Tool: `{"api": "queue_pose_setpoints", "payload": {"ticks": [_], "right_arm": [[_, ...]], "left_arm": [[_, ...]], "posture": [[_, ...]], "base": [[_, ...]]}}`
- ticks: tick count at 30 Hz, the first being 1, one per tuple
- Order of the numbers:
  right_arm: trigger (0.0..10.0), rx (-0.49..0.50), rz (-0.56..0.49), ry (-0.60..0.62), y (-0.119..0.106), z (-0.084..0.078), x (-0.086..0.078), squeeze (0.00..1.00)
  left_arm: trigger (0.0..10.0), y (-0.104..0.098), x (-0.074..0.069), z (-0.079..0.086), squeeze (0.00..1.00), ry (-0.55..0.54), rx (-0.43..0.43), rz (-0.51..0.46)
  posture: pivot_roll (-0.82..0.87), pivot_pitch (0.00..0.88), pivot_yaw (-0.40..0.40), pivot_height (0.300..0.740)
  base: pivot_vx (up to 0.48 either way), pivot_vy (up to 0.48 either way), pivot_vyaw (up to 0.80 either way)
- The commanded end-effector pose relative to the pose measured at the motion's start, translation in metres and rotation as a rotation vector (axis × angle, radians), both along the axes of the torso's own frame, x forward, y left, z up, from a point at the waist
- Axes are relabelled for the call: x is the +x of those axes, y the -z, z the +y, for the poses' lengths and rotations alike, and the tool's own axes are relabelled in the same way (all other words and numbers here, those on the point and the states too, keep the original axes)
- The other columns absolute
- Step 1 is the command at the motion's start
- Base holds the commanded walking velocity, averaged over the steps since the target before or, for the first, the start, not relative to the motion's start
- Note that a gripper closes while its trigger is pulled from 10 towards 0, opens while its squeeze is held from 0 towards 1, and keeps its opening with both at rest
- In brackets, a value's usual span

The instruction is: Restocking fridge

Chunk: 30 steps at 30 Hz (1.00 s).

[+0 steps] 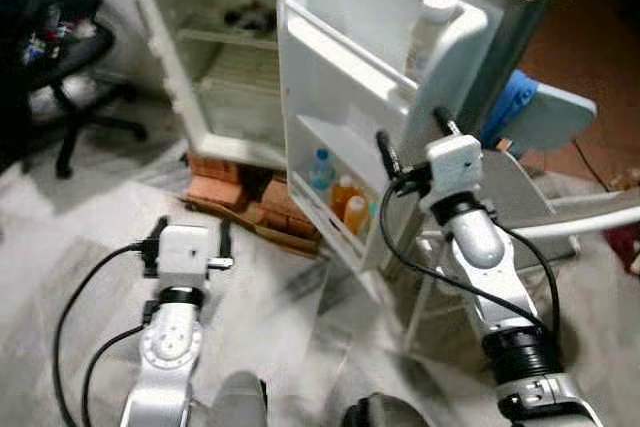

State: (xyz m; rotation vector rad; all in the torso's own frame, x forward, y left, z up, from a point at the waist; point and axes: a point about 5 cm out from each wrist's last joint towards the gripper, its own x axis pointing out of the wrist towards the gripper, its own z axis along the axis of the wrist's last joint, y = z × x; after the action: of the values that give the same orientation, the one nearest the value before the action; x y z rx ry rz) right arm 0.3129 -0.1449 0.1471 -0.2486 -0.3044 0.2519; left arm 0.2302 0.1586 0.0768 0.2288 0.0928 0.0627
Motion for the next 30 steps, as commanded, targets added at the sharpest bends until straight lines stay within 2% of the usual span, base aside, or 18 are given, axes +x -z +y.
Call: {"api": "queue_pose_setpoints", "payload": {"ticks": [1,10,16,21,26,30], "right_arm": [[10.0,0.03,0.003,-0.026,-0.001,0.003,0.0,0.0],[10.0,0.047,0.061,-0.049,0.011,-0.001,-0.003,0.0],[10.0,0.085,0.076,-0.049,0.009,0.002,0.003,0.0],[10.0,0.138,0.072,-0.085,-0.004,0.015,0.021,0.0],[10.0,0.174,0.064,-0.106,-0.016,0.03,0.033,0.0],[10.0,0.187,0.077,-0.111,-0.017,0.038,0.038,0.0]], "left_arm": [[10.0,-0.002,0.001,0.005,0.0,-0.008,0.021,-0.003],[10.0,-0.001,0.002,0.004,0.0,0.003,0.018,-0.004],[10.0,-0.001,0.003,0.004,0.0,-0.003,-0.002,-0.003],[10.0,0.0,0.004,0.006,0.0,-0.018,-0.007,0.003],[10.0,0.0,0.004,0.007,0.0,-0.031,-0.015,-0.001],[10.0,0.0,0.003,0.009,0.0,-0.041,-0.019,0.001]], "posture": [[0.14,0.086,-0.029,0.74],[0.13,0.091,-0.026,0.74],[0.14,0.091,-0.025,0.74],[0.14,0.089,-0.024,0.74],[0.16,0.086,-0.029,0.74],[0.16,0.087,-0.032,0.74]], "base": [[0.0,-0.48,0.0],[0.0,-0.474,0.0],[0.0,0.0,0.0],[0.0,0.0,0.0],[0.0,0.0,0.8],[0.0,0.0,0.8]]}}
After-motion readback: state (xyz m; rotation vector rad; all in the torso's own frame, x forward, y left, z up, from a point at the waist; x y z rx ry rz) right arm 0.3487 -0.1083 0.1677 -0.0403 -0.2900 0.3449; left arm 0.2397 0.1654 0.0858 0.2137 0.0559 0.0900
